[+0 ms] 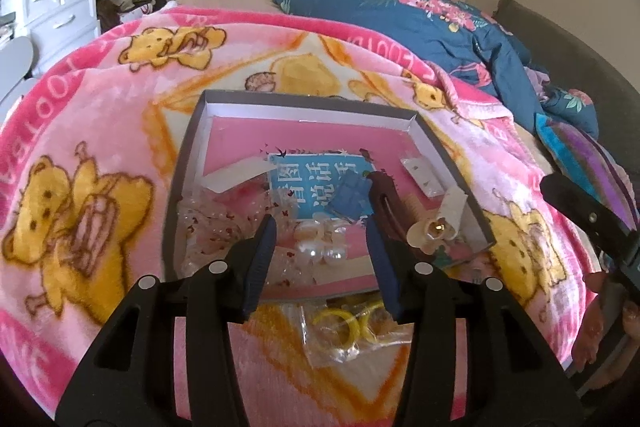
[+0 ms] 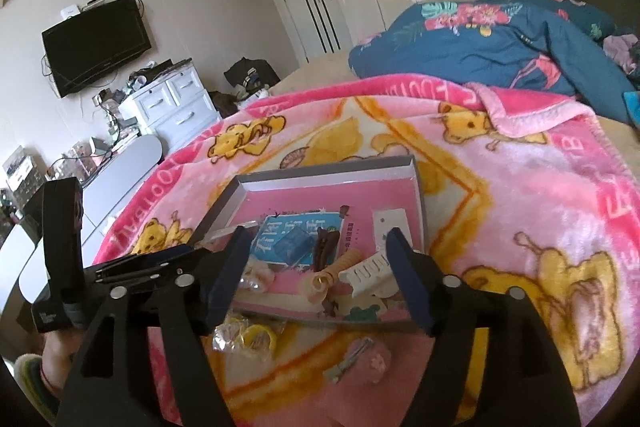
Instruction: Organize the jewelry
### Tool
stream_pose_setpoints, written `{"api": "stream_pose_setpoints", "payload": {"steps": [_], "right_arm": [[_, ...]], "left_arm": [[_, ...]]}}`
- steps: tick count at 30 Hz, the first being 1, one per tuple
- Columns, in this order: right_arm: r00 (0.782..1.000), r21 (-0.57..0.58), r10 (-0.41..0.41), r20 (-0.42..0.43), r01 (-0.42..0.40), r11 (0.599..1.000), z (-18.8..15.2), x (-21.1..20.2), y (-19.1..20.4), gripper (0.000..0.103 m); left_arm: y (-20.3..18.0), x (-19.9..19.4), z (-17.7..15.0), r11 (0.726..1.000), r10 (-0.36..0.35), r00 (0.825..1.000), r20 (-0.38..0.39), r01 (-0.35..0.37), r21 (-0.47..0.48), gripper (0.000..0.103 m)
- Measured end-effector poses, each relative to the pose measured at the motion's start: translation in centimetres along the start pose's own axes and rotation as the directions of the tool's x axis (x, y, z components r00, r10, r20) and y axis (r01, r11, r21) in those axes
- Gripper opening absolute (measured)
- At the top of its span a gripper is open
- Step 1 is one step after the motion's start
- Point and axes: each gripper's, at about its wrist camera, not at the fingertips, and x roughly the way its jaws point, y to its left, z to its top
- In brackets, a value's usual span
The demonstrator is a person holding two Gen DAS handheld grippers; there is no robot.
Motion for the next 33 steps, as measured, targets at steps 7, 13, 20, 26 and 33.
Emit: {"api": "stream_pose_setpoints", "payload": {"steps": [7,13,20,26,33], "right_arm": [[1.000,-0.011,0.009,0.009,-0.009,1.000,-0.6,-2.1,0.5,0.074],[1.000,-0.020,0.003,0.016,-0.003,1.000,-1.0,-3.3,1.0,0.085],[0.999,-0.022,-0.013,0.031,0.014,1.000,-1.4,-4.7,1.2,0.092],[0.999,-0.039,-0.022,0.032,0.023,0.999,-1.9,-5.6,1.4,0.094],[0.999,-0.066,-0.037,-0.004,0.037,0.997,-3.0,-5.7,1.3,0.094]], "left_arm": [[-0.3,-2.8,-0.3,1.000,-0.014,0.999,0.042,0.014,-0.008,0.054],[-0.3,-5.4,-0.8,1.000,-0.005,0.996,0.085,0.006,-0.013,0.069],[-0.2,-7.5,-1.5,1.000,0.018,0.994,0.104,-0.017,-0.008,0.088],[0.3,-8.4,-2.6,1.000,0.022,0.995,0.100,-0.022,-0.007,0.093],[1.3,-7.6,-4.3,0.999,0.030,0.998,0.046,-0.029,-0.023,0.093]]}}
